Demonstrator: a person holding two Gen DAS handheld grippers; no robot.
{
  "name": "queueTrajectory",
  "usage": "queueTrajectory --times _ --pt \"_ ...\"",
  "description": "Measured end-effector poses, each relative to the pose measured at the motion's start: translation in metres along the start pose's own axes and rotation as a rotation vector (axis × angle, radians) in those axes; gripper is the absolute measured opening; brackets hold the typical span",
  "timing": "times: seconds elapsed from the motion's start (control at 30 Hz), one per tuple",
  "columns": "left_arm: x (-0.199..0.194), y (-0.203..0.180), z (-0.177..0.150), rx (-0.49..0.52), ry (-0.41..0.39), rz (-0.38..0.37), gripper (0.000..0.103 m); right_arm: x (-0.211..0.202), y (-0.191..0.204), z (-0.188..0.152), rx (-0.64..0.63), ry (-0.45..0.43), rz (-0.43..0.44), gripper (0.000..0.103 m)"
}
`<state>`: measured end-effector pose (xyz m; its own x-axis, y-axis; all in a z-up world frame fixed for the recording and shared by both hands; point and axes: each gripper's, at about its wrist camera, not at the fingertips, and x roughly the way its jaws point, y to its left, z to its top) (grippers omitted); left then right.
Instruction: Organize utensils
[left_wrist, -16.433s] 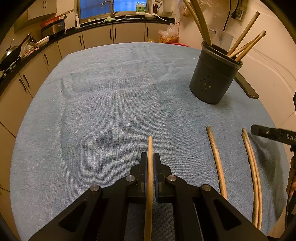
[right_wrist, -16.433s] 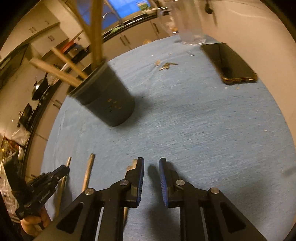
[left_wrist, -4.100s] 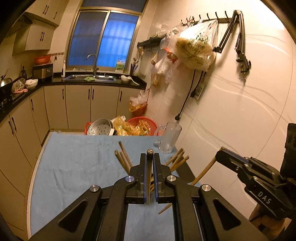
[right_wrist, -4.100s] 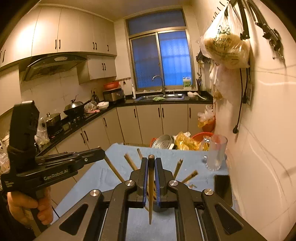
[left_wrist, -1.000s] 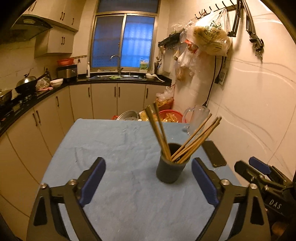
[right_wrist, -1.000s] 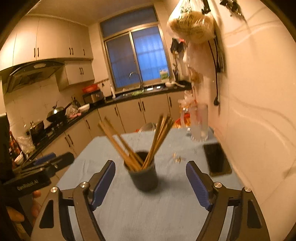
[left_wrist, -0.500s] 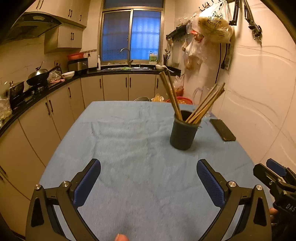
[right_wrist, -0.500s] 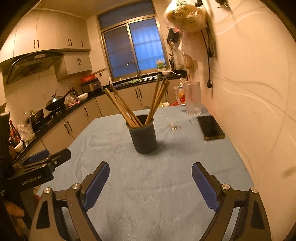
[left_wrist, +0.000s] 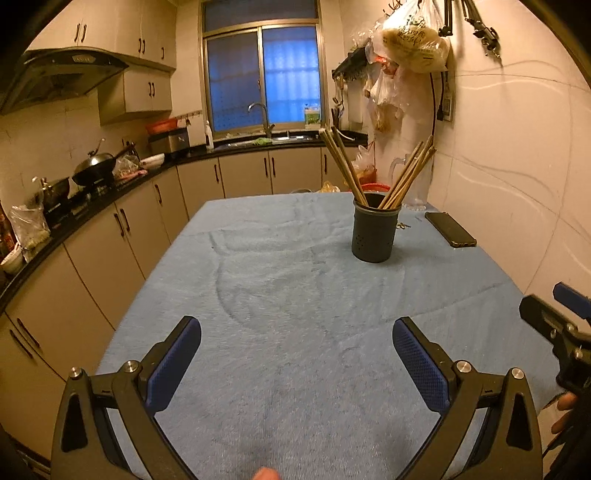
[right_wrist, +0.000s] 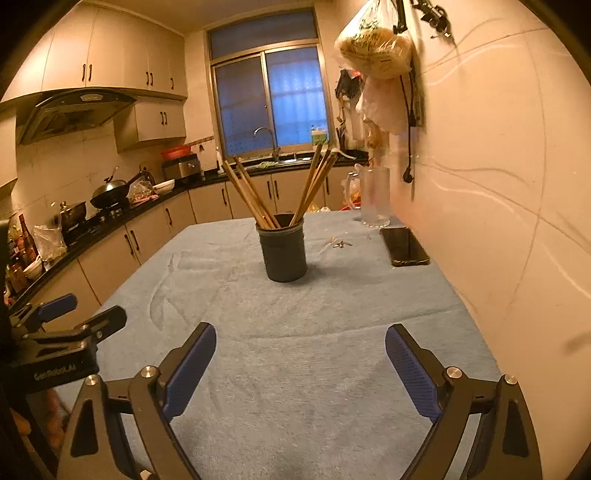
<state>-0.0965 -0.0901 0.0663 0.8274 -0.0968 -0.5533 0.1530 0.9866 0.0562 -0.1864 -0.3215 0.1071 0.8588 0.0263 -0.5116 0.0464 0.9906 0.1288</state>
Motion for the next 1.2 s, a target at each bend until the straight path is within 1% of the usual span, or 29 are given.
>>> queueTrajectory --times 0.2,0.33,0.5,0.57,0.63,0.87,1.0,1.2 --pt "-0.010 0.002 -0.004 -0.035 -0.010 -0.009 0.103 -0.013 -0.004 0.000 0.032 -0.023 -0.020 0.095" --pt "-0.011 0.002 -0.006 -0.039 -0.013 -0.006 0.103 -0.019 -0.001 -0.002 0.010 -0.051 -0.054 0.095" --pt "-0.016 0.003 -0.008 -0.054 -0.039 -0.006 0.103 -0.031 0.003 -0.007 -0.020 -0.101 -0.092 0.095" --pt "-0.017 0.003 -0.009 -0.055 -0.041 -0.007 0.103 -0.038 0.005 -0.011 -0.019 -0.124 -0.108 0.095" --pt "-0.019 0.004 -0.011 -0.061 -0.048 -0.007 0.103 -0.044 0.009 -0.016 -0.044 -0.140 -0.121 0.095" --pt "-0.022 0.008 -0.013 -0.085 -0.053 0.001 0.103 -0.054 0.011 -0.018 -0.062 -0.167 -0.130 0.095" --pt "-0.022 0.008 -0.014 -0.087 -0.057 0.001 0.103 -0.053 0.011 -0.017 -0.064 -0.166 -0.124 0.095" --pt "-0.023 0.008 -0.014 -0.083 -0.062 0.007 0.103 -0.056 0.011 -0.013 -0.067 -0.187 -0.122 0.095"
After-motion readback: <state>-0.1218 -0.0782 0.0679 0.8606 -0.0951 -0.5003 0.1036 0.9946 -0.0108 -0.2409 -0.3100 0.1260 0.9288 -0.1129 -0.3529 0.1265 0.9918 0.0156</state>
